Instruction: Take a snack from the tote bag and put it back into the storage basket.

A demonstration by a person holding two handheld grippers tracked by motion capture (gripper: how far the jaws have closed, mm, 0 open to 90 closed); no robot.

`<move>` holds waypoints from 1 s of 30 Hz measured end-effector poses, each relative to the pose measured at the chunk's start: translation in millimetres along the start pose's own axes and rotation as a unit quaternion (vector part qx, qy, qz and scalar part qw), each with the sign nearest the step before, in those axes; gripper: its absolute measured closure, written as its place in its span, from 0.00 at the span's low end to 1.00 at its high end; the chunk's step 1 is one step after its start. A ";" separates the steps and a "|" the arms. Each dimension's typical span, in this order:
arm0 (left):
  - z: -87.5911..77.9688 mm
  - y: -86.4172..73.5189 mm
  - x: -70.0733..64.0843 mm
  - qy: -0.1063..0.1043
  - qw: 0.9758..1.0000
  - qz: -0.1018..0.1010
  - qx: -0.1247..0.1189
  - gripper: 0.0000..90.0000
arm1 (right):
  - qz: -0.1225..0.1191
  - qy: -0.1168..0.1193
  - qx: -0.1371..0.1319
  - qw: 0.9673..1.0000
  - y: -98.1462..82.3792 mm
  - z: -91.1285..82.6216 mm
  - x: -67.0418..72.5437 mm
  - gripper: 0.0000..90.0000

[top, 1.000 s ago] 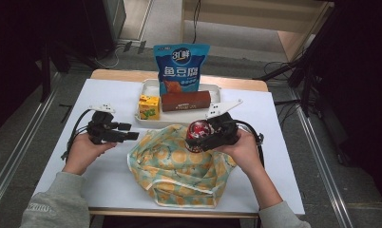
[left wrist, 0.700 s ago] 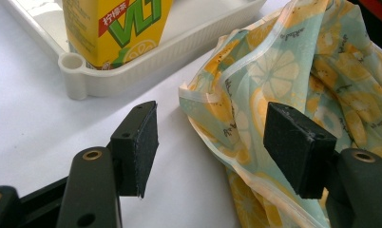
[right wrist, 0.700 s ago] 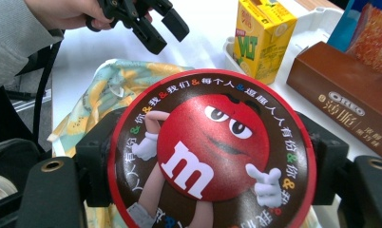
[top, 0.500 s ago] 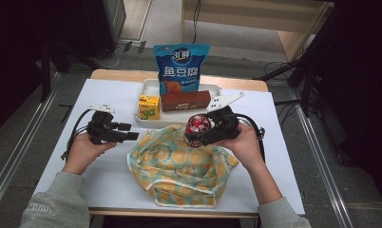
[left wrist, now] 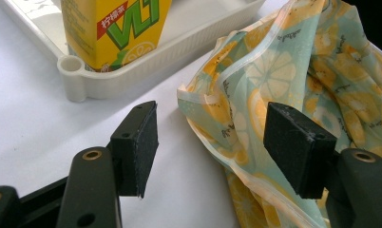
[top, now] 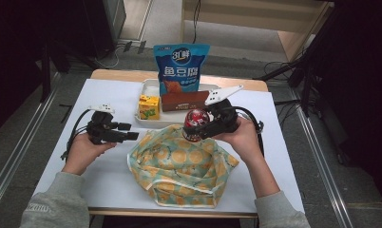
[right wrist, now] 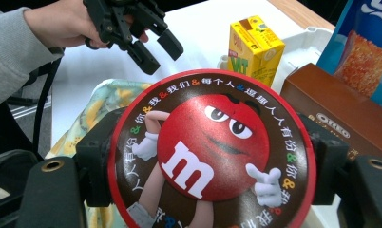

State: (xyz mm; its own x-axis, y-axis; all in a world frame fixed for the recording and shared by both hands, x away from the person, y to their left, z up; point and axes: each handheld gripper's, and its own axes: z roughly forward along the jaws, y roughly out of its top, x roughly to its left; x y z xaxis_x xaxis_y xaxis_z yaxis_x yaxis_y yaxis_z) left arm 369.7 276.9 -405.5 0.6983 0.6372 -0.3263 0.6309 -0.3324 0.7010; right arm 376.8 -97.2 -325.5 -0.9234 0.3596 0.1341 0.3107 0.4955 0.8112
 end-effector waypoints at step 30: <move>-4.1 -4.4 1.2 -0.002 1.000 0.001 -0.005 0.41 | 0.028 -0.038 0.006 0.999 -2.4 9.0 -47.9 0.29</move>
State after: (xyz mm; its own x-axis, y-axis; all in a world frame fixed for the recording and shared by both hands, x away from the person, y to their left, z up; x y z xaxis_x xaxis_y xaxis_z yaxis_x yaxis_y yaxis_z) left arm 366.4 282.0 -406.4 0.7011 0.6339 -0.3266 0.6259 -0.3276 0.7077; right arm 422.4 -108.5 -339.0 -0.8847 0.4463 0.1347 0.3648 0.4826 0.7963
